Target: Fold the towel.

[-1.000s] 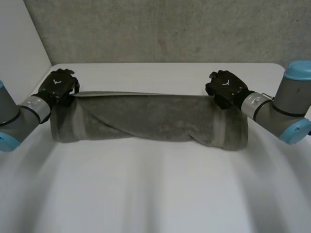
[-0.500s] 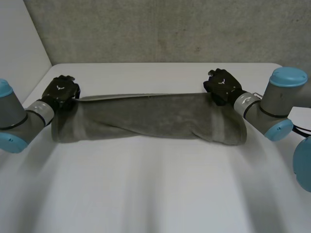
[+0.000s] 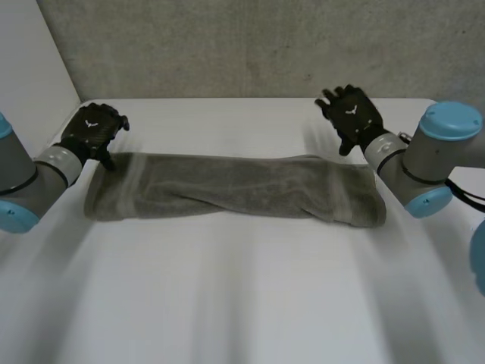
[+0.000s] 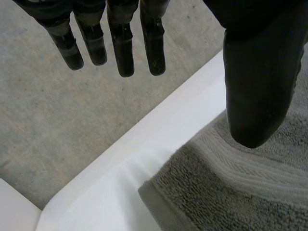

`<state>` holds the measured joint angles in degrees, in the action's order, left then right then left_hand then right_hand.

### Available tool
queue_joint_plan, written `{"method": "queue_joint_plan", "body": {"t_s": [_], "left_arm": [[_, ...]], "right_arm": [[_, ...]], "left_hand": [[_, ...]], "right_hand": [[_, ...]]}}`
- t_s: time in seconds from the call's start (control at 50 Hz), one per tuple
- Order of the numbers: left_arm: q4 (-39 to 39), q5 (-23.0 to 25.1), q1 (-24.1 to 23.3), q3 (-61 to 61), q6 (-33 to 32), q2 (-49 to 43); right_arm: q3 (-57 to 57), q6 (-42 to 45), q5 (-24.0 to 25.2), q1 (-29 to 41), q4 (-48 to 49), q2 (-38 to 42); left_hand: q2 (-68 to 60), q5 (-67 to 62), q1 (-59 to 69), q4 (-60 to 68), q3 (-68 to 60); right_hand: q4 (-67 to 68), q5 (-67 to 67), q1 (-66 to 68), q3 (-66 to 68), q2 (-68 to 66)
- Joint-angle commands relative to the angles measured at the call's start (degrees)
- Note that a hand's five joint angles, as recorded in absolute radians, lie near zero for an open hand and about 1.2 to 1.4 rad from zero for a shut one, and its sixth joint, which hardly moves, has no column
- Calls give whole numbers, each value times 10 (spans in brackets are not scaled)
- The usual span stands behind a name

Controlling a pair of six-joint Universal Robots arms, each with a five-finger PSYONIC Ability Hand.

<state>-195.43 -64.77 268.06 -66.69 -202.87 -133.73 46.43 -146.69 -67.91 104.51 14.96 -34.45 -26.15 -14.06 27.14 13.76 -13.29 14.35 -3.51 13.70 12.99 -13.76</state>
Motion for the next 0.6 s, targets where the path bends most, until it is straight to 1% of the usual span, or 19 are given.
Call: {"method": "queue_joint_plan", "body": {"t_s": [0.02, 0.04, 0.08, 0.1, 0.12, 0.14, 0.18, 0.2, 0.22, 0.24, 0.26, 0.3, 0.36, 0.4, 0.48, 0.52, 0.58, 0.6], "left_arm": [[0, 1, 2, -70, 12, 71], [0, 1, 2, -70, 12, 71], [0, 5, 4, -125, 28, 118], [0, 5, 5, -125, 28, 118], [0, 8, 6, -151, 37, 143], [0, 8, 6, -151, 37, 143], [-1, 12, 6, -200, 51, 187], [-1, 12, 6, -201, 51, 187], [-2, 13, 5, -223, 54, 203], [-2, 13, 5, -245, 55, 216], [-2, 13, 5, -245, 55, 216], [-2, 15, 3, -281, 55, 233], [-2, 18, 2, -295, 55, 240], [-4, 31, 0, -314, 55, 247], [-6, 39, -4, -321, 55, 247], [-6, 39, -7, -322, 56, 247], [-6, 39, -8, -323, 56, 247], [-6, 39, -8, -324, 56, 247]], "right_arm": [[155, -53, -15, -3, 32, -144], [155, -53, -15, -3, 31, -144], [237, -77, -15, -9, 11, -214], [237, -77, -15, -9, 11, -214], [277, -85, -16, -10, -8, -247], [277, -85, -16, -10, -8, -247], [345, -94, -19, -17, -51, -294], [345, -94, -19, -17, -51, -294], [376, -96, -20, -30, -73, -311], [406, -95, -20, -43, -90, -322], [407, -95, -20, -43, -90, -323], [464, -92, -15, -62, -105, -338], [488, -91, -14, -66, -101, -344], [516, -91, -13, -68, -83, -346], [528, -88, -12, -69, -54, -335], [526, -84, -13, -68, -21, -304], [521, -82, -16, -68, -6, -288], [518, -78, -16, -68, 6, -278]], "left_hand": [[26, 6, -36, -38, 33], [26, 6, -36, -38, 33], [26, 6, -36, -38, 33], [26, 6, -36, -38, 33], [26, 6, -36, -38, 33], [26, 6, -36, -38, 33], [28, 7, -38, -38, 33], [28, 7, -38, -38, 33], [30, 9, -40, -38, 33], [30, 9, -40, -38, 33], [30, 9, -40, -38, 33], [31, 11, -41, -38, 33], [31, 11, -41, -38, 33], [31, 11, -41, -38, 33], [31, 11, -41, -38, 33], [30, 9, -40, -38, 33], [30, 9, -40, -38, 33], [30, 9, -40, -38, 33]], "right_hand": [[-44, 35, -37, -30, 38], [-44, 35, -37, -30, 38], [-44, 35, -37, -30, 38], [-44, 35, -37, -30, 38], [-44, 35, -37, -30, 38], [-44, 35, -37, -30, 38], [-44, 35, -37, -30, 38], [-44, 35, -37, -30, 38], [-44, 34, -36, -30, 37], [-44, -12, 10, -30, -10], [-44, -13, 11, -30, -10], [-44, -70, 68, -30, -67], [-44, -95, 93, -30, -93], [-44, -99, 97, -30, -96], [-44, -141, 139, -30, -138], [-44, -156, 154, -30, -153], [-44, -169, 167, -30, -167], [-44, -204, 202, -30, -202]]}}
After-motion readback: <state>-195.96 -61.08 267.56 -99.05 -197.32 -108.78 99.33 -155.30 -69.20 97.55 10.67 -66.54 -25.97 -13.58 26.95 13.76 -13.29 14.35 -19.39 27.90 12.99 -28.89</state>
